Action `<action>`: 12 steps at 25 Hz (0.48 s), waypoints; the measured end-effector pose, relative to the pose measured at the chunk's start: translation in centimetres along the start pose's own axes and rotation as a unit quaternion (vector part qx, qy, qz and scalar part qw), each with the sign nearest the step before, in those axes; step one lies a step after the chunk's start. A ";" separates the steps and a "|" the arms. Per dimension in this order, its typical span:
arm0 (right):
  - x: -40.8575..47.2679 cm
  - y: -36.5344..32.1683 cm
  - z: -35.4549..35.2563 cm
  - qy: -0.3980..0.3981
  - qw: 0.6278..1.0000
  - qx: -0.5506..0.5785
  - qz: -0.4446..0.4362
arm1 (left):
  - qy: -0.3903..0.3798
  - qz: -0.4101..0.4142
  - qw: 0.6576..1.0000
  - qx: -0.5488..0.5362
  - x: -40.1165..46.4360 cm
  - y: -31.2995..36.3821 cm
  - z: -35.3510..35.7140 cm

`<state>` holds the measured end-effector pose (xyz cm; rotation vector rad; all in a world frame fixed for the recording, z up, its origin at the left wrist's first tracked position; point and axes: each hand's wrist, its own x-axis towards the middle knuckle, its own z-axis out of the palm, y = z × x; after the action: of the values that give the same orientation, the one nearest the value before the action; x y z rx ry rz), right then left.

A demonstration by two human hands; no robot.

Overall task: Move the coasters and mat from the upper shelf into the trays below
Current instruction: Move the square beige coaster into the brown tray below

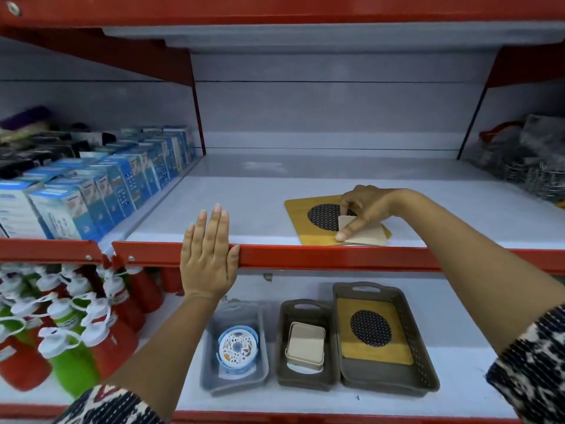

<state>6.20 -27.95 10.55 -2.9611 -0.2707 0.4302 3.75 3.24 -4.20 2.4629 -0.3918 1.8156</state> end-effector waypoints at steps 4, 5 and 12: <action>-0.5 -0.1 -0.1 0.017 0.999 0.051 0.004 | -0.002 -0.005 1.000 0.001 -0.1 0.0 0.0; -0.8 -0.1 -0.4 0.031 0.997 0.073 0.002 | -0.003 -0.005 1.000 0.000 -0.1 0.1 0.0; -5.0 0.6 -3.6 0.091 0.965 0.246 -0.021 | -0.008 -0.004 1.000 0.004 -0.1 0.0 -0.1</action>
<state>2.62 -29.95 15.27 -2.4801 -0.1734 0.1803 3.58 3.31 -4.30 2.4808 -0.3760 1.7993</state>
